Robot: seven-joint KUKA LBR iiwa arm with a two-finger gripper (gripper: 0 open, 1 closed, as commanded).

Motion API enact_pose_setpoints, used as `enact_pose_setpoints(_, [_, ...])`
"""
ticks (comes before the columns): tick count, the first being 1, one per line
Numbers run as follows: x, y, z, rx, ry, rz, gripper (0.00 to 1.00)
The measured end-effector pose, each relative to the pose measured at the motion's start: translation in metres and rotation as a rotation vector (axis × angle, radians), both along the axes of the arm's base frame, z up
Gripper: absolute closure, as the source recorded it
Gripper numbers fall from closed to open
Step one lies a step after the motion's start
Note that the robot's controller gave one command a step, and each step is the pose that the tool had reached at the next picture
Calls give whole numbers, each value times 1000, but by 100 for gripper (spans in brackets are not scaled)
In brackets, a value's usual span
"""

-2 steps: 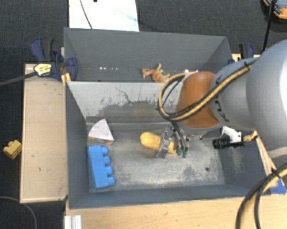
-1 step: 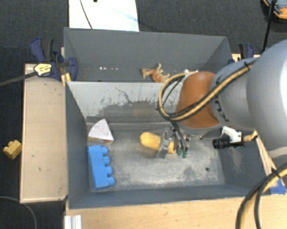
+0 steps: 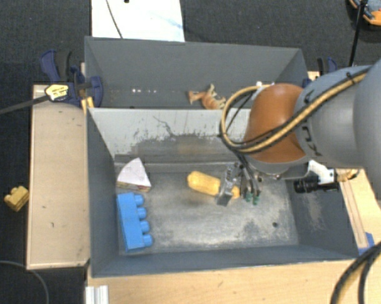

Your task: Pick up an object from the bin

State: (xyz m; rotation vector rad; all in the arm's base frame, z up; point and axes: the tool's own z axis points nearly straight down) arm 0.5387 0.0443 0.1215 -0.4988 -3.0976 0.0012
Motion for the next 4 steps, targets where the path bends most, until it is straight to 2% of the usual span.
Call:
enact_pose_setpoints(1, [23,48,-50,0,-10,-52,0])
enact_pose_setpoints(2, [24,48,-49,0,-13,-52,0])
enact_pose_setpoints(3, [33,48,-46,-1,-13,-8,0])
enact_pose_setpoints(4, [48,56,-46,-1,-15,112,0])
